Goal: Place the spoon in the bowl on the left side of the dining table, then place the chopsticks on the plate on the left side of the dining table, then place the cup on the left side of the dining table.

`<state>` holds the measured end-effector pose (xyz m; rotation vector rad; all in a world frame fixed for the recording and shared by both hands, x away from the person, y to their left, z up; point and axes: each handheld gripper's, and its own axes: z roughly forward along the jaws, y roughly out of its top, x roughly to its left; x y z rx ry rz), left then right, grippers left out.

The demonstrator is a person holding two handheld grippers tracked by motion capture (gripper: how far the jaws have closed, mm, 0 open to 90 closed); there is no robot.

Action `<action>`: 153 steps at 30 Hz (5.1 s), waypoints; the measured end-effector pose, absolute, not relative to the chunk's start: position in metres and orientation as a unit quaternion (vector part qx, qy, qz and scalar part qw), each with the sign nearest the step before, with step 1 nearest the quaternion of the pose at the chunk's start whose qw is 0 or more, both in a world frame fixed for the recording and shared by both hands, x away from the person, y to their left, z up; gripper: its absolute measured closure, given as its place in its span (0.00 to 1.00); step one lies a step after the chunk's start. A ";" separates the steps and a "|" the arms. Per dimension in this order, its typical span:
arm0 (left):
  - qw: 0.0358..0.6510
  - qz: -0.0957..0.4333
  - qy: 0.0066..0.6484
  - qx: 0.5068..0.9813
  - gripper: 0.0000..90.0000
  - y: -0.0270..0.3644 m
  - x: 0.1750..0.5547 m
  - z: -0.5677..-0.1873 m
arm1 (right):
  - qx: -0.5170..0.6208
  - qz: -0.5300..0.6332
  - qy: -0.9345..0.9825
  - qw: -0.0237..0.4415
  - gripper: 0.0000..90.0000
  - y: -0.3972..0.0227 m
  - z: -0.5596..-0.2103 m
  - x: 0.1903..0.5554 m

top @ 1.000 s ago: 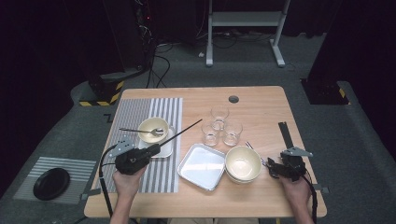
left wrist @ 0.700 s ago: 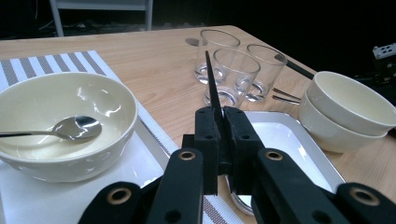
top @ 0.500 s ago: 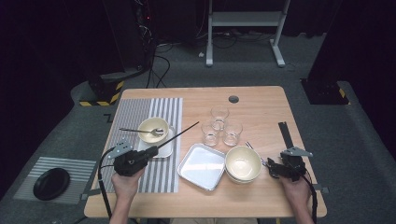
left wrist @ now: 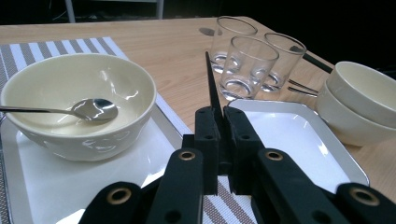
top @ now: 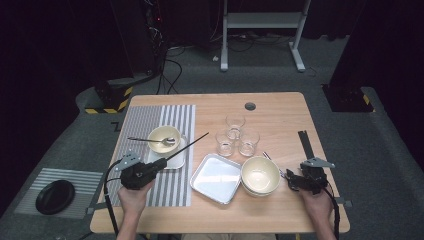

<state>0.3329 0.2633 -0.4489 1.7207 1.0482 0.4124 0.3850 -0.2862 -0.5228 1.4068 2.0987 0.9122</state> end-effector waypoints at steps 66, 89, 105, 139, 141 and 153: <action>0.450 0.184 0.482 0.729 0.94 0.279 0.329 -0.482 | 0.511 0.331 0.761 0.224 0.42 -0.286 -0.523 0.385; 0.423 0.157 0.476 0.755 0.94 0.283 0.330 -0.490 | 0.511 0.331 0.761 0.224 0.42 -0.286 -0.523 0.385; 0.416 0.146 0.469 0.765 0.94 0.289 0.328 -0.494 | 0.511 0.331 0.761 0.224 0.42 -0.286 -0.523 0.385; 0.385 0.142 0.467 0.783 0.94 0.295 0.329 -0.504 | 0.511 0.331 0.761 0.224 0.42 -0.286 -0.523 0.385; 0.385 0.139 0.482 0.775 0.93 0.294 0.329 -0.505 | 0.511 0.331 0.761 0.225 0.42 -0.286 -0.523 0.385; 0.372 0.135 0.487 0.778 0.93 0.297 0.333 -0.509 | 0.511 0.331 0.761 0.224 0.42 -0.286 -0.523 0.385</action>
